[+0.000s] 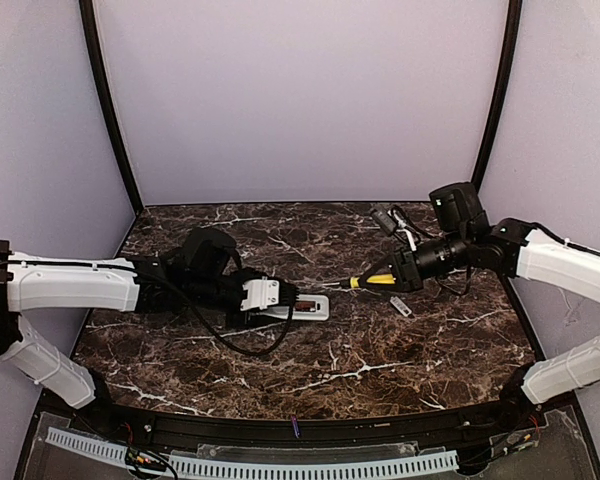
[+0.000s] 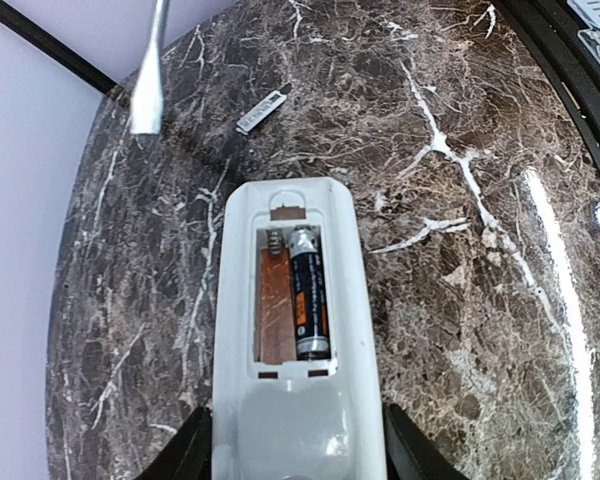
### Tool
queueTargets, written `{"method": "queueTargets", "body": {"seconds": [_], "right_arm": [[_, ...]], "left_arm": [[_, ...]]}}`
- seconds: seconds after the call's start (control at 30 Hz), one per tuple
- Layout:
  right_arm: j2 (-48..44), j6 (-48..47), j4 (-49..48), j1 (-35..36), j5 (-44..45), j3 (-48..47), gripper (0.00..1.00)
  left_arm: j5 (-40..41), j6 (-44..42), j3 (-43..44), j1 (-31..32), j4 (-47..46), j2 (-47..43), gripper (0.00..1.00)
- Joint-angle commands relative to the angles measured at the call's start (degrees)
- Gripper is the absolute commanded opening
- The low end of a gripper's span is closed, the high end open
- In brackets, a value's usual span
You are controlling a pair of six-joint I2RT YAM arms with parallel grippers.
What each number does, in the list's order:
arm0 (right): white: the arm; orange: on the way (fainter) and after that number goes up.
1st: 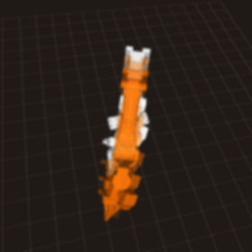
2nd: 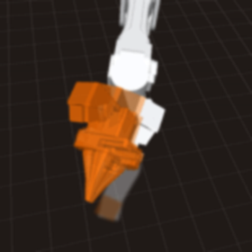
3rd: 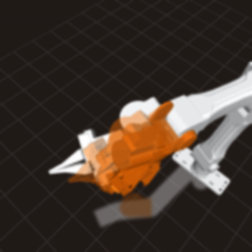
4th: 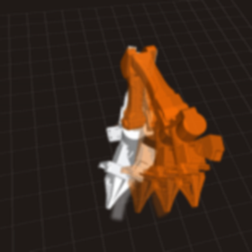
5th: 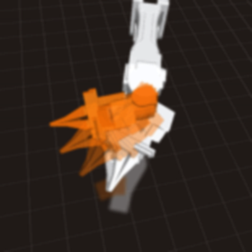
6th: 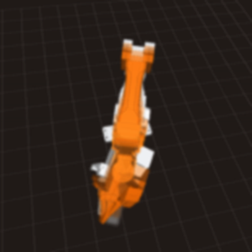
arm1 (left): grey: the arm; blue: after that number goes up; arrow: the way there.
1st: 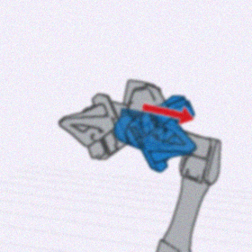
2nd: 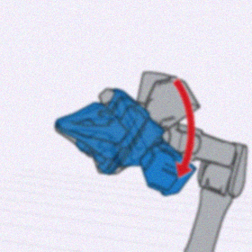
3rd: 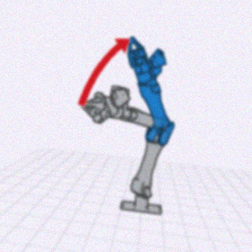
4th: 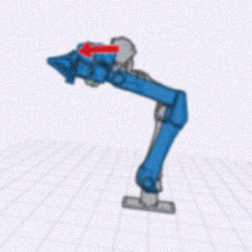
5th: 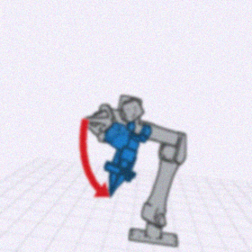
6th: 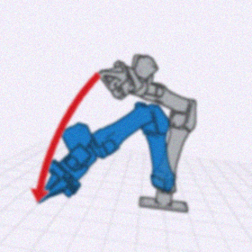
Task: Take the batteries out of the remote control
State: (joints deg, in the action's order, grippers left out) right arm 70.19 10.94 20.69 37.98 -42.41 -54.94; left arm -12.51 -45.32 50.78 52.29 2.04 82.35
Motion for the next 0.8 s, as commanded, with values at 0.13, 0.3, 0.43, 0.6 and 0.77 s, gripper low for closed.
{"method": "queueTargets", "body": {"seconds": [0.13,0.3,0.43,0.6,0.77], "right_arm": [[0.9,-1.5,1.9,-0.3,-1.1,-3.9,0.00],[0.6,-1.0,3.6,-0.3,-0.3,-4.5,0.00],[0.3,-1.4,5.3,-0.3,0.6,-5.3,0.00],[1.3,-3.4,8.8,-0.3,1.7,-7.3,0.00],[2.5,-6.2,13.0,-0.2,2.7,-9.9,0.00]], "left_arm": [[1.7,-8.6,-3.0,0.1,3.4,-5.9,0.00],[1.3,-11.4,-10.1,0.1,-8.1,-8.8,0.00],[0.2,-14.1,-10.0,0.1,-8.8,-7.8,0.00],[1.1,-18.3,-12.3,0.1,-13.9,-7.6,0.00],[2.0,-19.6,-14.1,0.1,-15.8,-7.3,0.00]]}}
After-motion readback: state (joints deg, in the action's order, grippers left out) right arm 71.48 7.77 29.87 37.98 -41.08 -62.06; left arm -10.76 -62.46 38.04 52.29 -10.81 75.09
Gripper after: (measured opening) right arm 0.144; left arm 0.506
